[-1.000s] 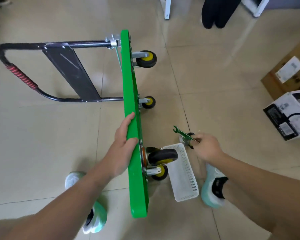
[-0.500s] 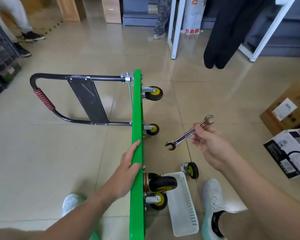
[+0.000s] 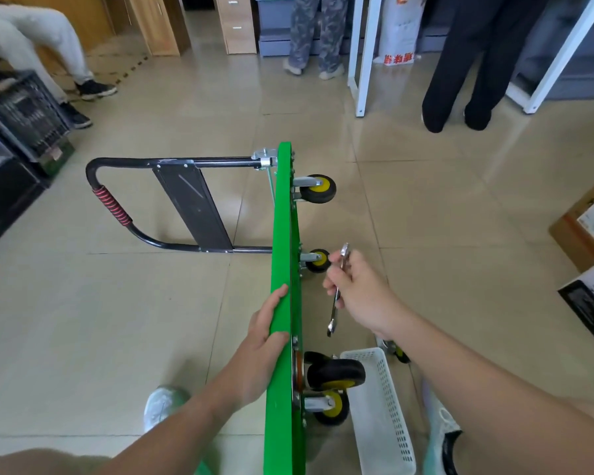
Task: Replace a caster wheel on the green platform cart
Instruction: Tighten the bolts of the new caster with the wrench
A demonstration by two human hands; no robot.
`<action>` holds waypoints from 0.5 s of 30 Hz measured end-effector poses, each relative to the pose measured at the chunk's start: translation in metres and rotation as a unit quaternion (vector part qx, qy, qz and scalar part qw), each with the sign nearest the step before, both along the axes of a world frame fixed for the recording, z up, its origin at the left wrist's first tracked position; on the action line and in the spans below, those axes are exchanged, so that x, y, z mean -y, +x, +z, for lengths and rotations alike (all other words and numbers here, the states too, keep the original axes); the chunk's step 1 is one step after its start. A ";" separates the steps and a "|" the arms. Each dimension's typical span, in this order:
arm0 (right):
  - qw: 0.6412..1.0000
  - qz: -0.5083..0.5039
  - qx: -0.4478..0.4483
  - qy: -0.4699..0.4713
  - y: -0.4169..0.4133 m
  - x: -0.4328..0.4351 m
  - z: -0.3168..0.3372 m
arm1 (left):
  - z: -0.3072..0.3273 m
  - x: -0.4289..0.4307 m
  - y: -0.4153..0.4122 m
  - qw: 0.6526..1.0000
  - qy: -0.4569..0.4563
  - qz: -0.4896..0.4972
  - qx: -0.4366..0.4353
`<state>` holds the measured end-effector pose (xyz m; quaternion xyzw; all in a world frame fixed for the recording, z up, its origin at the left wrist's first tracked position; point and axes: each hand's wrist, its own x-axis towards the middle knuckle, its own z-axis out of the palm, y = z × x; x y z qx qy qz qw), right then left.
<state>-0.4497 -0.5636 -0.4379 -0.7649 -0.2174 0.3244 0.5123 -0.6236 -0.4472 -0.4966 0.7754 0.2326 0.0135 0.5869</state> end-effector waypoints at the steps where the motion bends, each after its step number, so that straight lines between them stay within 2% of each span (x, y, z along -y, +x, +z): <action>1: 1.000 0.007 -0.005 0.009 0.000 0.001 0.002 | 0.000 0.000 0.000 1.000 0.000 -0.001 0.000; 11: 0.996 0.053 0.017 0.066 0.005 0.016 0.015 | 0.006 -0.001 0.001 1.000 -0.007 -0.014 -0.009; 15: 0.994 0.038 0.016 0.100 0.000 0.016 0.019 | 0.005 -0.001 0.000 1.000 -0.023 -0.011 0.003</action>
